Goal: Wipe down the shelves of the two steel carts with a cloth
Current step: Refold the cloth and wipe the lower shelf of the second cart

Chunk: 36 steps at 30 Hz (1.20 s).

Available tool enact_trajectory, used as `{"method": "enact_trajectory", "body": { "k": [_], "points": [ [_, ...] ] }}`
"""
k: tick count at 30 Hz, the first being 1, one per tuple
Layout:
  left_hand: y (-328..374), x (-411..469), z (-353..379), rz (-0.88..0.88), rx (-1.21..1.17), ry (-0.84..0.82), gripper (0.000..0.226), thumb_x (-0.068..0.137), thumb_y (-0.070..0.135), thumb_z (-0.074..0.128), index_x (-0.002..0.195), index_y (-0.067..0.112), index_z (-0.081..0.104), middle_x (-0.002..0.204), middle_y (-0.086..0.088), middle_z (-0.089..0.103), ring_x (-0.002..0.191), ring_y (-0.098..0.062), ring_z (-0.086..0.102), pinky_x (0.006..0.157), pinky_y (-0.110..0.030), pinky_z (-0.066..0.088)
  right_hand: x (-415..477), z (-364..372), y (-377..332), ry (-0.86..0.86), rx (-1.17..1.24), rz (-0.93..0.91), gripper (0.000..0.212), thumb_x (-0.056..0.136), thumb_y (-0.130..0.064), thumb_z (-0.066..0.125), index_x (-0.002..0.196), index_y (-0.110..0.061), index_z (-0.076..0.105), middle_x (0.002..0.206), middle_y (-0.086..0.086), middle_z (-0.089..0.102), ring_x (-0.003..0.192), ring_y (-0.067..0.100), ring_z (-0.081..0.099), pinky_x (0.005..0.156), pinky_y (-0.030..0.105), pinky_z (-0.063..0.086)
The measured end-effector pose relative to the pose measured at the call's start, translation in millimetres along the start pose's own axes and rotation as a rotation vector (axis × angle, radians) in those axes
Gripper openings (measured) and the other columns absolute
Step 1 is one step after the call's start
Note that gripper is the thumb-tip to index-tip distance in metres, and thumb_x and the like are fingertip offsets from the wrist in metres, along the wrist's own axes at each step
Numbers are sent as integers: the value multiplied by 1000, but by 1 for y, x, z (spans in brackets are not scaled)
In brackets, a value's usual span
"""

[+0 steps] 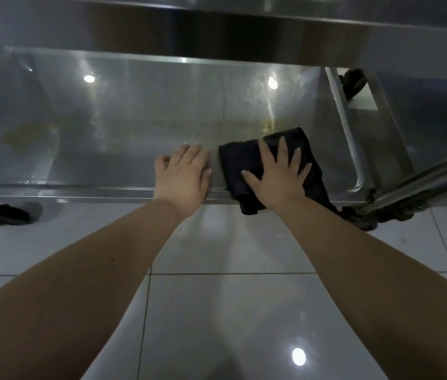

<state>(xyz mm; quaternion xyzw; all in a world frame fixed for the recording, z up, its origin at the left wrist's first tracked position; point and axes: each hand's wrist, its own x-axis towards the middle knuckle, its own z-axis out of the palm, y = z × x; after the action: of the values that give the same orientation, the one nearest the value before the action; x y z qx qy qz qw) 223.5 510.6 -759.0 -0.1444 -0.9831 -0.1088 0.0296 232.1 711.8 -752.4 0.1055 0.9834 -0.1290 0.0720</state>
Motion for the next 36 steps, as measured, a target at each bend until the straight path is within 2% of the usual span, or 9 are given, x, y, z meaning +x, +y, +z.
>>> {"method": "enact_trajectory", "body": {
  "k": [4, 9, 15, 19, 21, 26, 29, 32, 36],
  "points": [
    [6, 17, 9, 14, 55, -85, 55, 100, 46, 23, 151, 26, 20, 161, 3, 14, 148, -18, 5, 112, -50, 6, 15, 15, -4, -77, -112, 1, 78, 75, -89, 17, 141, -60, -13, 160, -5, -23, 141, 46, -24, 95, 77, -19],
    [5, 18, 20, 8, 93, -124, 62, 98, 53, 11, 154, 27, 3, 162, 5, 2, 148, -21, -8, 113, -56, -13, 22, 9, 12, -150, -137, 49, 81, 68, -94, 13, 138, -64, -15, 159, -14, -23, 142, 41, -26, 96, 76, -20],
    [4, 21, 25, -22, 53, -93, 66, 95, 51, 11, 154, 21, 11, 162, 2, 8, 148, -21, -7, 114, -56, -14, 48, -23, 69, -126, -64, 238, 81, 73, -92, 20, 144, -60, -2, 160, -16, -18, 144, 39, -23, 101, 75, -16],
    [6, 16, 22, 31, 9, 6, 60, 97, 39, 19, 153, 17, 18, 161, -2, 14, 149, -22, -2, 115, -54, -13, 77, -31, 58, -118, -55, 371, 76, 81, -85, 17, 148, -54, -3, 161, -10, -20, 142, 46, -22, 100, 78, -12],
    [5, 16, 18, 31, -95, 44, 63, 92, 32, 21, 153, 14, 18, 161, -4, 14, 149, -23, -1, 116, -52, -12, 84, -22, 26, -104, -100, 253, 75, 83, -82, 17, 149, -51, -3, 162, -6, -17, 141, 50, -20, 101, 77, -12],
    [5, 13, 9, -5, -266, 105, 69, 86, 29, 20, 153, 11, 18, 160, -6, 17, 148, -23, -1, 117, -47, -14, 54, 24, -66, -92, -279, -338, 72, 86, -75, 21, 149, -50, -5, 162, -9, -14, 141, 50, -21, 101, 75, -15],
    [7, 14, 10, -25, -225, 107, 63, 92, 31, 20, 152, 12, 20, 159, -7, 18, 149, -24, 1, 117, -51, -11, 57, 21, -55, -74, -282, -392, 72, 84, -77, 21, 147, -54, -4, 162, -15, -10, 144, 44, -19, 103, 73, -15],
    [9, 15, 12, -56, -199, 88, 60, 96, 34, 21, 152, 12, 22, 160, -7, 18, 149, -25, 1, 117, -52, -11, 80, -3, 2, -68, -224, -204, 74, 80, -84, 21, 147, -57, 2, 162, -18, -7, 146, 41, -13, 105, 73, -13],
    [8, 15, 14, -44, -140, 49, 64, 92, 34, 20, 153, 15, 18, 160, -4, 16, 149, -22, -1, 115, -54, -13, 93, -37, 88, -94, -129, 272, 76, 80, -85, 17, 147, -55, -2, 161, -17, -13, 145, 41, -17, 106, 73, -9]
  ]
}}
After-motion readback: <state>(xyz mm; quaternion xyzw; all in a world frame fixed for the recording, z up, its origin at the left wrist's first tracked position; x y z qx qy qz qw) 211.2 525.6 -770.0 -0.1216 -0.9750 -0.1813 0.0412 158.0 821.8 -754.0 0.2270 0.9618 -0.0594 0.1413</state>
